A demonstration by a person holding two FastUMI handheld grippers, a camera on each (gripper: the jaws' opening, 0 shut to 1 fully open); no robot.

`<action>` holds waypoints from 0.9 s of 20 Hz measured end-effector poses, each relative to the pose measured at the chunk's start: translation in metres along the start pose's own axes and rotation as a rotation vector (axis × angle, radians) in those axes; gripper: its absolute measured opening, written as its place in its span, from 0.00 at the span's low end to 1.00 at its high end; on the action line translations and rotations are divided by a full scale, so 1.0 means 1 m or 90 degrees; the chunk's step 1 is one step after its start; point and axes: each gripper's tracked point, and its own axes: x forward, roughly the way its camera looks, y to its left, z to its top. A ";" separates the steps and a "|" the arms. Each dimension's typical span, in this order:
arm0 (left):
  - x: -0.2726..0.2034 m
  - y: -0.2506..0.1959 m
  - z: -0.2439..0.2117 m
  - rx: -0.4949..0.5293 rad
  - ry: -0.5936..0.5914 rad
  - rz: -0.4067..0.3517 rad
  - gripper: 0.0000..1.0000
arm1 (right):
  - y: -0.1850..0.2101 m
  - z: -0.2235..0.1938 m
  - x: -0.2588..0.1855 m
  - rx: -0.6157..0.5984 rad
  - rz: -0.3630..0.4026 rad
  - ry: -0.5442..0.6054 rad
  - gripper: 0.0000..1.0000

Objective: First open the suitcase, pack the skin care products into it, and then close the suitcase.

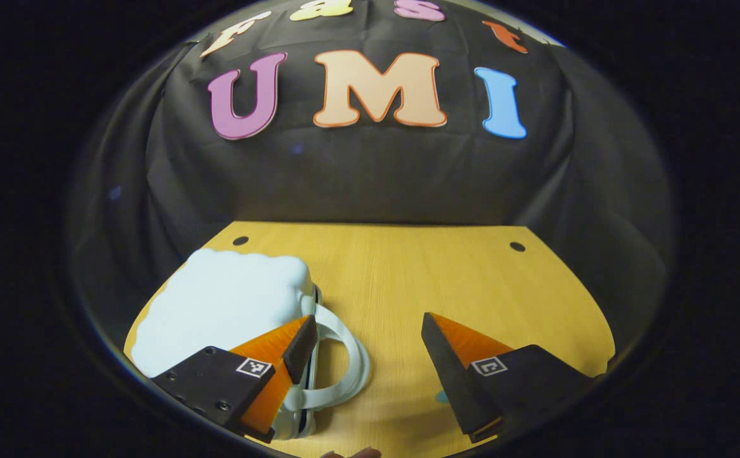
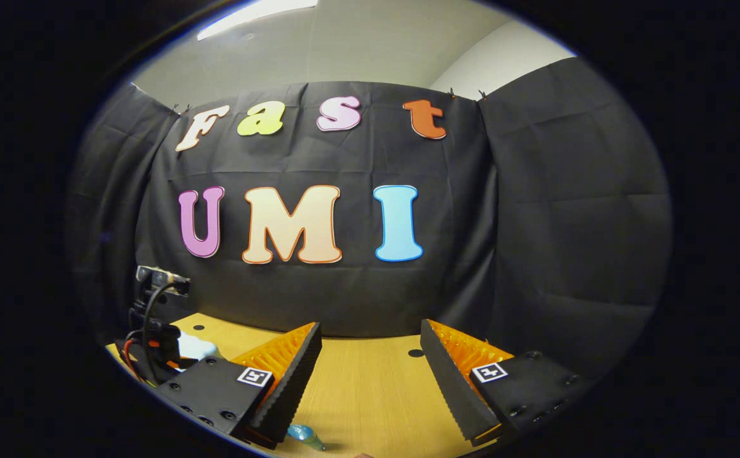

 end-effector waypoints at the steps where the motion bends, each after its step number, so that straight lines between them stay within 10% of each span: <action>1: 0.007 0.001 -0.007 -0.007 0.024 0.005 0.98 | -0.002 0.000 0.000 -0.003 -0.003 0.002 0.98; 14: 0.056 -0.011 -0.072 -0.057 0.223 -0.018 0.94 | -0.021 -0.011 0.000 -0.024 -0.021 0.013 0.98; 18: 0.054 0.009 -0.065 -0.029 0.209 0.022 0.49 | -0.026 -0.016 0.000 -0.021 -0.020 0.016 0.99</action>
